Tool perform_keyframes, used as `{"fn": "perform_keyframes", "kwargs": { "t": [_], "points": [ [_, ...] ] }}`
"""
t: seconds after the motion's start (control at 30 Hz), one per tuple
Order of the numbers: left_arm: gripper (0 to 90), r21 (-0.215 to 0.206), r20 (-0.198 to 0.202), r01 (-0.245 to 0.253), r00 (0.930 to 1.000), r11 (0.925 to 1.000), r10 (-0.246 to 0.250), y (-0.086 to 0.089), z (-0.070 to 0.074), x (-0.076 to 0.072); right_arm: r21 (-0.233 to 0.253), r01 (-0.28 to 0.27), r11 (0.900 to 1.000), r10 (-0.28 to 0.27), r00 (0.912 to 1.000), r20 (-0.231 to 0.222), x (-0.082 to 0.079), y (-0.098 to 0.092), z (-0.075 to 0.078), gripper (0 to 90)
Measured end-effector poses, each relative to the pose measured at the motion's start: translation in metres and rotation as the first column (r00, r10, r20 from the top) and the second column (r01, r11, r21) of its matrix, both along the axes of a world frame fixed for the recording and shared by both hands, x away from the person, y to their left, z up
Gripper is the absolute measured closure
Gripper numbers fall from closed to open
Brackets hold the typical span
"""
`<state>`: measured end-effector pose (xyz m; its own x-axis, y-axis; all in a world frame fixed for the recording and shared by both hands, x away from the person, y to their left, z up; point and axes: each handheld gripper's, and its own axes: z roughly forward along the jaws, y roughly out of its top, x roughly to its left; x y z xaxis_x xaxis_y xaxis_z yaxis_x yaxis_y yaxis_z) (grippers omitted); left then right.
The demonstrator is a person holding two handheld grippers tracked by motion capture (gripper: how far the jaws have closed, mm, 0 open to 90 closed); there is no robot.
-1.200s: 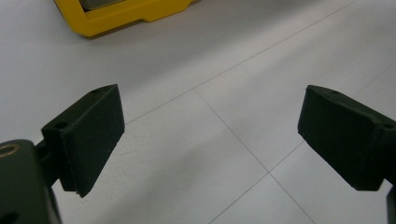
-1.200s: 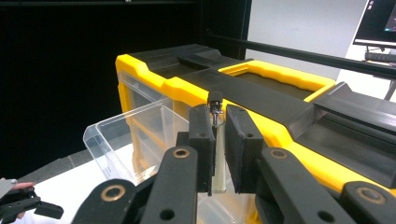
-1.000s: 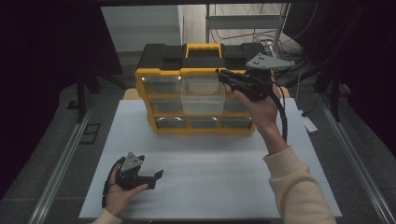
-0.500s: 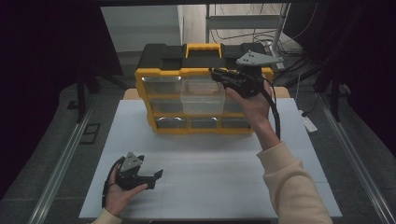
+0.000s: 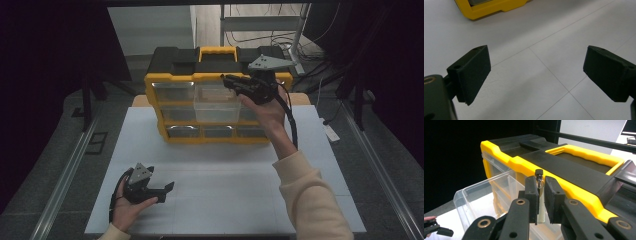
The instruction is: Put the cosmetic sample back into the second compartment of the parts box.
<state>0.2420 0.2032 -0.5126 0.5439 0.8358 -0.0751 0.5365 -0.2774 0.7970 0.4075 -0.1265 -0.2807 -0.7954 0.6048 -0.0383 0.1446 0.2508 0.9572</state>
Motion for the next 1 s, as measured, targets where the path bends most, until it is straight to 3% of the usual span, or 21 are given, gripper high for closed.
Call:
{"fn": "perform_keyframes", "kwargs": {
  "t": [0.13,0.33,0.47,0.7,1.0],
  "points": [
    [8.3,0.001,-0.001,0.002,1.0,1.0,-0.002,0.0,0.0,0.0,-0.015,-0.014,1.0,0.014,0.9999,-0.001,-0.003,0.001,0.0,79.0],
    [8.3,-0.002,-0.002,0.001,1.0,1.0,-0.001,0.001,0.0,0.001,-0.032,-0.002,0.999,0.002,1.0,0.009,-0.007,0.001,-0.001,48.3],
    [8.3,-0.01,-0.005,-0.004,1.0,0.9999,0.004,0.002,0.0,0.002,-0.03,0.012,0.999,-0.012,0.9999,-0.001,-0.009,-0.004,-0.003,37.1],
    [8.2,-0.012,-0.002,-0.005,1.0,0.9999,0.005,0.001,0.001,0.001,0.004,0.013,1.0,-0.013,0.9998,-0.013,-0.013,-0.02,-0.004,30.8],
    [8.1,-0.014,-0.001,-0.006,1.0,0.9999,0.005,-0.001,0.003,0.003,0.034,0.029,0.999,-0.028,0.9995,-0.016,-0.032,-0.054,-0.01,27.8]
  ]
}}
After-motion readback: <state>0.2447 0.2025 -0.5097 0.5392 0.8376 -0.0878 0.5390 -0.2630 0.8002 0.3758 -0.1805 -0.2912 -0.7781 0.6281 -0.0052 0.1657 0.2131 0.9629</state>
